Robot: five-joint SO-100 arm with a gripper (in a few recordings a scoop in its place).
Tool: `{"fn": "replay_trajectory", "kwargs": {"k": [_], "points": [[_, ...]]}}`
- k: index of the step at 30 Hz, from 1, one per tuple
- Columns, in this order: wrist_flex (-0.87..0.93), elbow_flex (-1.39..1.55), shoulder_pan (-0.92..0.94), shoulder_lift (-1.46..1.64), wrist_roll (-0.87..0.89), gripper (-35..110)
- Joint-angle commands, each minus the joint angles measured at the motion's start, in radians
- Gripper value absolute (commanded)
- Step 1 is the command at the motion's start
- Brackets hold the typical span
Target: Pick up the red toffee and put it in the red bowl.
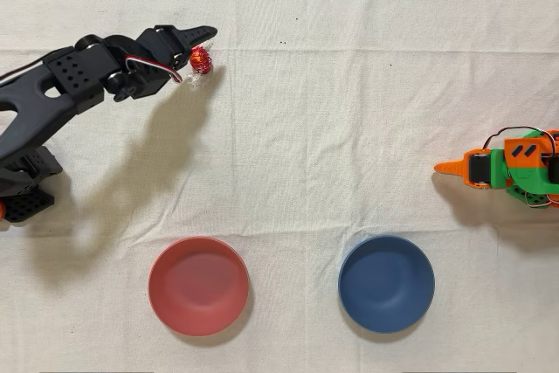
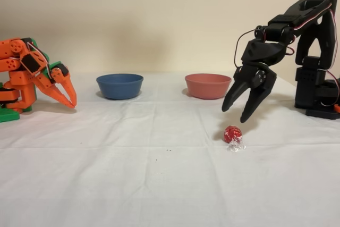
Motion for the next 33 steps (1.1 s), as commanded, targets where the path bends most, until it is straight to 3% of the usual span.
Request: {"fn": "replay_trajectory", "kwargs": {"k": [1,33], "points": [[-0.026,0.017,0.002,0.02,0.02,34],[-0.167,0.035,0.0,-0.117,0.002,31]]}}
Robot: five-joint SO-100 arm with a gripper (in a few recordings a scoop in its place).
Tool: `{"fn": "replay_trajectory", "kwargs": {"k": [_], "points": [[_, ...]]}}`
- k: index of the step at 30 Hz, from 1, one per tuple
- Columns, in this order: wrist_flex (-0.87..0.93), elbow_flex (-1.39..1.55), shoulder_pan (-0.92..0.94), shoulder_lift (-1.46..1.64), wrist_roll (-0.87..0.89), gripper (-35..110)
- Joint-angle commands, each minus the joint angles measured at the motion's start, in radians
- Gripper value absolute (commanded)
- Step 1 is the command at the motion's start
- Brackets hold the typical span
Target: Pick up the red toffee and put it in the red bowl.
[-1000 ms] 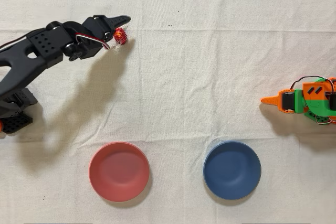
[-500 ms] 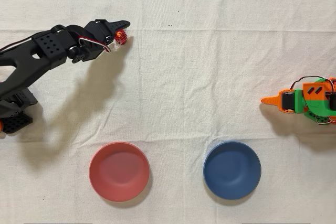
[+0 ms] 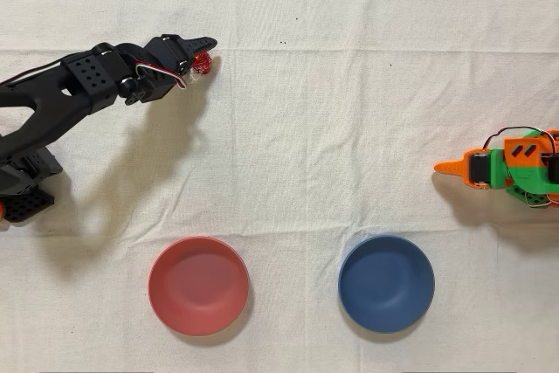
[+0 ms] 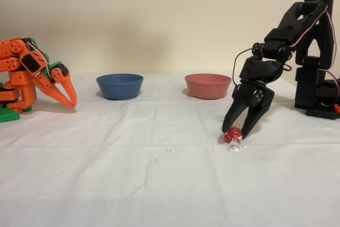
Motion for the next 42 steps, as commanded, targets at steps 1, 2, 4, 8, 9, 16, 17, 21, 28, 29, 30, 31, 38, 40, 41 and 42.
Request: {"fn": "replay_trajectory", "kwargs": {"k": [1,2,4,8,9,16,17,21,28,29,30,31,38,40,41,42], "points": [[-0.005,-0.026,-0.002,0.017,0.0,30],[-0.006,-0.028,-0.002,0.014,0.0,30],[-0.006,-0.031,-0.002,0.009,0.0,29],[-0.009,-0.038,0.0,-0.002,-0.006,28],[-0.009,-0.04,0.0,-0.006,-0.008,28],[-0.003,-0.063,0.002,-0.037,-0.006,24],[-0.003,-0.063,0.002,-0.038,-0.006,22],[-0.005,-0.066,0.002,-0.04,-0.012,17],[0.0,-0.06,0.005,-0.037,-0.02,12],[0.0,-0.057,0.006,-0.035,-0.021,12],[0.0,-0.054,0.006,-0.034,-0.021,11],[0.0,-0.052,0.006,-0.032,-0.021,11],[0.006,-0.037,0.012,-0.006,-0.018,10],[0.015,-0.04,0.018,0.006,-0.018,10],[0.021,-0.043,0.023,0.012,-0.018,10],[0.028,-0.044,0.028,0.02,-0.018,10]]}}
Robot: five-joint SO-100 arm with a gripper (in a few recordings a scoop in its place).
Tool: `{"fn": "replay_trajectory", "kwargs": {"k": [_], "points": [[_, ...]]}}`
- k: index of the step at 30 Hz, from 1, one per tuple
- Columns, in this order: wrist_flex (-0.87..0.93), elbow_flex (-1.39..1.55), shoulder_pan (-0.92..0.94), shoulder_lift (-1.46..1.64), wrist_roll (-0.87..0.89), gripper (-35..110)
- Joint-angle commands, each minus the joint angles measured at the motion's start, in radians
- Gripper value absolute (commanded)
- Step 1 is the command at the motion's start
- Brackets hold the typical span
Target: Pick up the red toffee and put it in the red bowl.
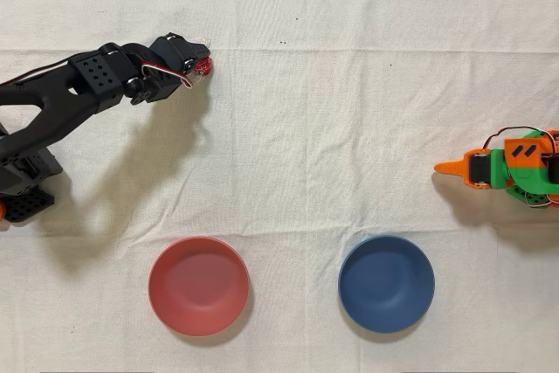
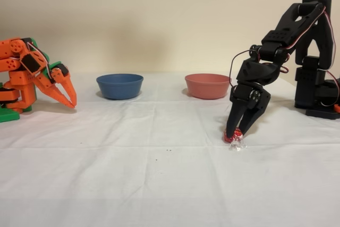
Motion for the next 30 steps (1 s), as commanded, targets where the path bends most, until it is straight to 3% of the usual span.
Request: {"fn": "replay_trajectory", "kwargs": {"k": [1,30], "points": [[0.029,-0.006,0.015,0.077,-0.015,10],[0.35,0.089,0.221,0.586,-0.124,8]]}}
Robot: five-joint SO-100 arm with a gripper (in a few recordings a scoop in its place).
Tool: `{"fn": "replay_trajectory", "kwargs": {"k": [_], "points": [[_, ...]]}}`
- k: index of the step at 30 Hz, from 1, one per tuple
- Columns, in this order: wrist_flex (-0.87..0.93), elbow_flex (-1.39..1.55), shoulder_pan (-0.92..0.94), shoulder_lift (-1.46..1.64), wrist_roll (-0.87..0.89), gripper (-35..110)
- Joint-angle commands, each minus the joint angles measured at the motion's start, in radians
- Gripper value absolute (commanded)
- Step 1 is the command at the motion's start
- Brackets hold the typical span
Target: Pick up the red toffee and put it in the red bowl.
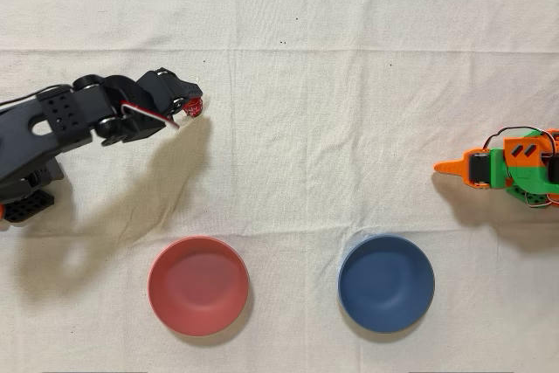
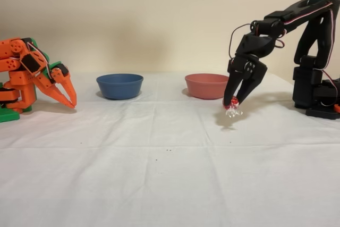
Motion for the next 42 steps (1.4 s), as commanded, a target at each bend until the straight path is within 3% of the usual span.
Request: {"fn": "replay_trajectory", "kwargs": {"k": [1,21,42], "points": [[0.081,-0.049,0.034,0.152,-0.012,9],[0.376,-0.356,0.262,0.295,-0.054,8],[0.359,-0.402,0.713,0.25,-0.117,8]]}}
